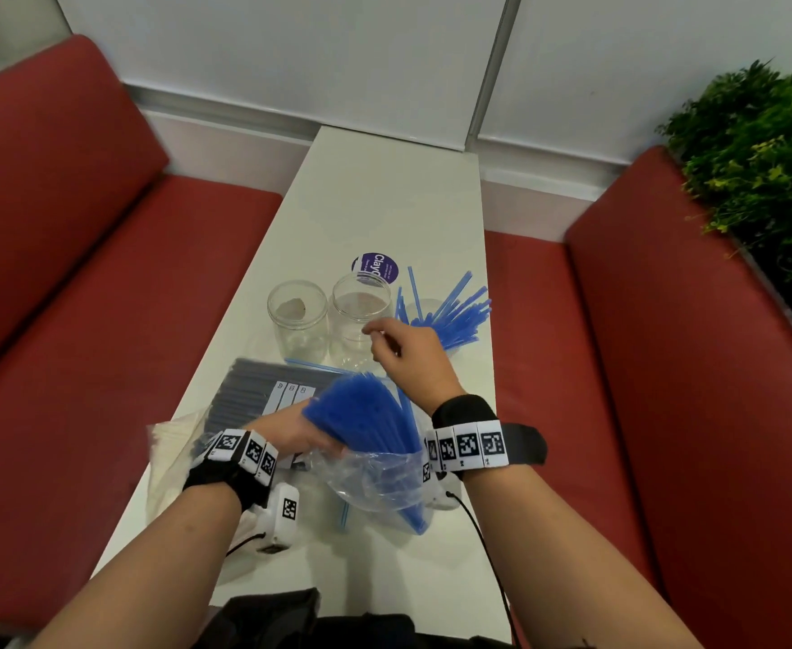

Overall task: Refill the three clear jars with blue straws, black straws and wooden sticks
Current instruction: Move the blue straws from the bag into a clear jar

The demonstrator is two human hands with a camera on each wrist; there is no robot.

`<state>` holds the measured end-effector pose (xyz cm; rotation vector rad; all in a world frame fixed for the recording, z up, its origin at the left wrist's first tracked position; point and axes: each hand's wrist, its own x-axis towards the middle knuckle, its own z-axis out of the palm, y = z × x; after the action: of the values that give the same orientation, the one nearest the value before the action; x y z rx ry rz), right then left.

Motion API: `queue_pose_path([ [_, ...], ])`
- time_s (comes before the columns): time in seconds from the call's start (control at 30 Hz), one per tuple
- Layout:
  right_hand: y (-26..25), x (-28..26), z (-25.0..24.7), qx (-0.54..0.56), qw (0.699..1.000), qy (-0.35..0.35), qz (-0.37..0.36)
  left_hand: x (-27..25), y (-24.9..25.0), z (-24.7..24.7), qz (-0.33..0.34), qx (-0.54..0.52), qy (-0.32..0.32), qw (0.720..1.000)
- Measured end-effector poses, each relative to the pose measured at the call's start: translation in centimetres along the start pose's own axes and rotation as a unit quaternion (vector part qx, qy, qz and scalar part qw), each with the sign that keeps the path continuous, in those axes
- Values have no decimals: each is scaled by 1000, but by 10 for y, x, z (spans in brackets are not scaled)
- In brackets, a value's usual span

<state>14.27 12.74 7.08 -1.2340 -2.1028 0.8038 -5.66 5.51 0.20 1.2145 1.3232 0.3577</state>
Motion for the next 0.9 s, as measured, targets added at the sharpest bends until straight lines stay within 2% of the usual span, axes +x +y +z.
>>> queue_pose_path([
  [0.17, 23, 7, 16, -47, 979, -168, 107, -21, -12, -7, -29, -14, 10, 999],
  [0.3, 50, 9, 30, -98, 945, -251, 184, -30, -20, -9, -53, -24, 32, 998],
  [0.4, 66, 10, 42, -163, 915, -308, 202, -33, -21, -10, -57, -17, 45, 997],
  [0.67, 91, 27, 62, -271, 895, -308, 174, -35, -15, -13, -64, -12, 27, 998],
  [0.9, 100, 38, 85, -309, 882, -313, 169, -37, -15, -13, -64, 6, 22, 998],
])
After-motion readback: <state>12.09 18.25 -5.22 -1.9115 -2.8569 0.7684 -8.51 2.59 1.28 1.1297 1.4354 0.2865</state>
